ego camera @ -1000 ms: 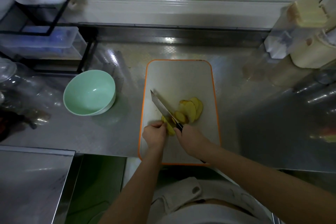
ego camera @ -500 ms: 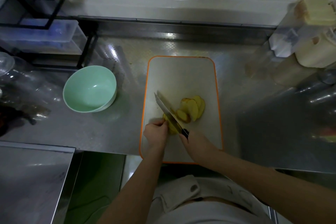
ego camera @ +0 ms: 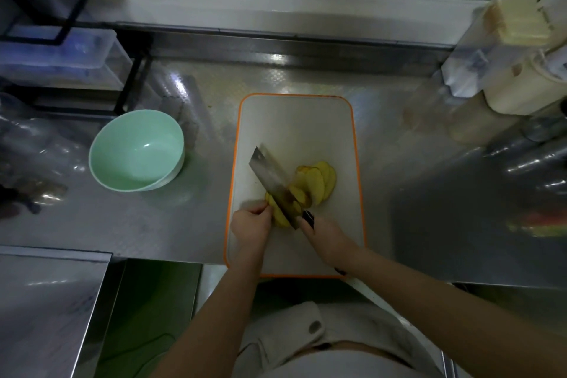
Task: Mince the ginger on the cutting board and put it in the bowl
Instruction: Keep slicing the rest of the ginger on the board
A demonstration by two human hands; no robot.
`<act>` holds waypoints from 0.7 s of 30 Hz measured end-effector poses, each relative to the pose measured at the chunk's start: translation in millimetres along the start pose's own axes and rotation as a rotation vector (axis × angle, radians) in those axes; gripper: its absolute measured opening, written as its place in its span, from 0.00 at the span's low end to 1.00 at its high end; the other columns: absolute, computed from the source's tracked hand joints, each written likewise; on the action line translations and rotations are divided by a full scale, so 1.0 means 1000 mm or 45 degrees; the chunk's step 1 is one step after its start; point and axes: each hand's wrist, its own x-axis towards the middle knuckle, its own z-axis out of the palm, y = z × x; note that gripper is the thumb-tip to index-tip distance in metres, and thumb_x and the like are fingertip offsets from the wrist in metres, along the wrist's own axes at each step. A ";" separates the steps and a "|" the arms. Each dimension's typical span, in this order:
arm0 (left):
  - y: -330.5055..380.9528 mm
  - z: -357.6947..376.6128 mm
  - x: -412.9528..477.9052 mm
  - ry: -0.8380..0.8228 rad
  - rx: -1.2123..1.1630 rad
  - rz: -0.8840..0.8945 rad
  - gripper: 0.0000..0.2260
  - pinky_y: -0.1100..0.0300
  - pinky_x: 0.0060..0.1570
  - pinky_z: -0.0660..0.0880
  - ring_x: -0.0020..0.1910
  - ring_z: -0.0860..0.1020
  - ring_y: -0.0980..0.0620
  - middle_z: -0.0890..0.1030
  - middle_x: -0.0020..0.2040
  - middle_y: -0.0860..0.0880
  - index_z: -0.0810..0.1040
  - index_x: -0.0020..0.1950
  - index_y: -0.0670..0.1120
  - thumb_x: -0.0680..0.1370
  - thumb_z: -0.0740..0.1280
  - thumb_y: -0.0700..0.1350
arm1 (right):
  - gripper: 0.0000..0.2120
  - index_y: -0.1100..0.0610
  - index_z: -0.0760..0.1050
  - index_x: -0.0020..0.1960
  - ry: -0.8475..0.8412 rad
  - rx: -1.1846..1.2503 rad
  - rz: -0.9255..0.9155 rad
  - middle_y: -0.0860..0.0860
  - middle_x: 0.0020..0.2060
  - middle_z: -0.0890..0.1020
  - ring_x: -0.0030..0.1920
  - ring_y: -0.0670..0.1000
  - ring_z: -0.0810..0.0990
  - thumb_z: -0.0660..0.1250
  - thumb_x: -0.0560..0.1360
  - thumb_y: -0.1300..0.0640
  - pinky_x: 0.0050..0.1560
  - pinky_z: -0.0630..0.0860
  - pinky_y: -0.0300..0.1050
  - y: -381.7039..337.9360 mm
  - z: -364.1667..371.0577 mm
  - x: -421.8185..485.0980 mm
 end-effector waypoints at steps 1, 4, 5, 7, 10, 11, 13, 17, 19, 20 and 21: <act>-0.002 -0.001 0.001 -0.015 -0.008 0.005 0.09 0.52 0.50 0.77 0.47 0.81 0.45 0.84 0.44 0.42 0.84 0.48 0.43 0.72 0.71 0.45 | 0.14 0.55 0.70 0.40 -0.006 0.020 0.002 0.50 0.32 0.73 0.31 0.48 0.72 0.54 0.81 0.51 0.32 0.67 0.40 0.001 -0.005 0.001; -0.005 -0.001 0.002 -0.049 -0.030 0.009 0.08 0.50 0.51 0.77 0.47 0.81 0.46 0.84 0.44 0.43 0.85 0.48 0.43 0.72 0.71 0.46 | 0.14 0.52 0.67 0.38 -0.013 -0.027 -0.002 0.48 0.32 0.71 0.32 0.46 0.70 0.54 0.81 0.51 0.31 0.65 0.36 0.001 -0.012 0.002; -0.005 -0.001 0.002 -0.045 -0.042 0.013 0.08 0.50 0.51 0.77 0.47 0.81 0.46 0.84 0.44 0.43 0.85 0.48 0.43 0.72 0.71 0.46 | 0.14 0.54 0.69 0.41 -0.007 -0.062 -0.018 0.50 0.34 0.73 0.34 0.49 0.72 0.54 0.81 0.50 0.34 0.67 0.39 0.001 -0.013 0.003; -0.004 -0.001 0.000 -0.023 -0.059 0.026 0.08 0.52 0.51 0.76 0.48 0.80 0.46 0.84 0.45 0.43 0.84 0.48 0.42 0.72 0.71 0.45 | 0.15 0.58 0.72 0.46 0.008 -0.124 -0.031 0.54 0.37 0.75 0.38 0.54 0.74 0.54 0.81 0.48 0.38 0.69 0.44 0.001 -0.014 0.004; -0.005 0.000 -0.002 -0.008 -0.070 0.041 0.08 0.54 0.52 0.75 0.48 0.79 0.46 0.83 0.47 0.43 0.84 0.49 0.41 0.73 0.71 0.43 | 0.18 0.61 0.74 0.47 0.065 -0.153 -0.026 0.58 0.40 0.78 0.41 0.57 0.77 0.54 0.81 0.48 0.40 0.71 0.47 0.001 -0.012 0.003; -0.004 -0.001 -0.003 -0.010 -0.084 0.044 0.08 0.54 0.52 0.75 0.49 0.79 0.46 0.83 0.47 0.43 0.83 0.50 0.41 0.73 0.71 0.43 | 0.18 0.61 0.74 0.47 0.086 -0.157 -0.039 0.58 0.40 0.78 0.41 0.57 0.78 0.54 0.81 0.47 0.39 0.71 0.47 0.000 -0.011 0.002; -0.004 -0.002 -0.003 -0.018 -0.107 0.060 0.09 0.54 0.54 0.75 0.49 0.79 0.47 0.83 0.48 0.43 0.83 0.50 0.41 0.73 0.71 0.43 | 0.19 0.62 0.74 0.48 0.127 -0.135 -0.058 0.58 0.41 0.79 0.41 0.56 0.78 0.54 0.81 0.48 0.39 0.72 0.47 -0.002 -0.012 0.000; -0.007 -0.003 -0.003 -0.055 -0.139 0.083 0.07 0.51 0.56 0.75 0.49 0.79 0.48 0.83 0.48 0.44 0.84 0.49 0.42 0.73 0.71 0.42 | 0.17 0.60 0.74 0.46 0.119 -0.057 -0.083 0.52 0.36 0.76 0.37 0.50 0.75 0.55 0.81 0.49 0.35 0.67 0.41 -0.005 -0.012 -0.011; -0.007 -0.003 -0.003 -0.046 -0.160 0.070 0.07 0.51 0.56 0.75 0.49 0.80 0.48 0.84 0.47 0.45 0.84 0.49 0.42 0.73 0.71 0.41 | 0.14 0.56 0.71 0.43 0.107 -0.030 -0.086 0.47 0.31 0.72 0.32 0.45 0.72 0.55 0.81 0.50 0.30 0.64 0.37 -0.007 -0.012 -0.016; -0.007 -0.002 -0.003 -0.041 -0.154 0.069 0.07 0.51 0.56 0.75 0.49 0.80 0.48 0.84 0.47 0.44 0.83 0.49 0.42 0.73 0.71 0.41 | 0.14 0.55 0.70 0.41 0.104 -0.029 -0.092 0.46 0.30 0.71 0.30 0.43 0.70 0.54 0.81 0.50 0.28 0.63 0.34 -0.007 -0.012 -0.017; -0.007 -0.002 -0.003 -0.040 -0.142 0.076 0.07 0.52 0.56 0.75 0.49 0.80 0.48 0.83 0.48 0.44 0.83 0.49 0.42 0.73 0.71 0.41 | 0.14 0.54 0.69 0.40 0.097 -0.034 -0.094 0.45 0.30 0.70 0.29 0.42 0.68 0.54 0.81 0.50 0.28 0.63 0.34 -0.007 -0.011 -0.018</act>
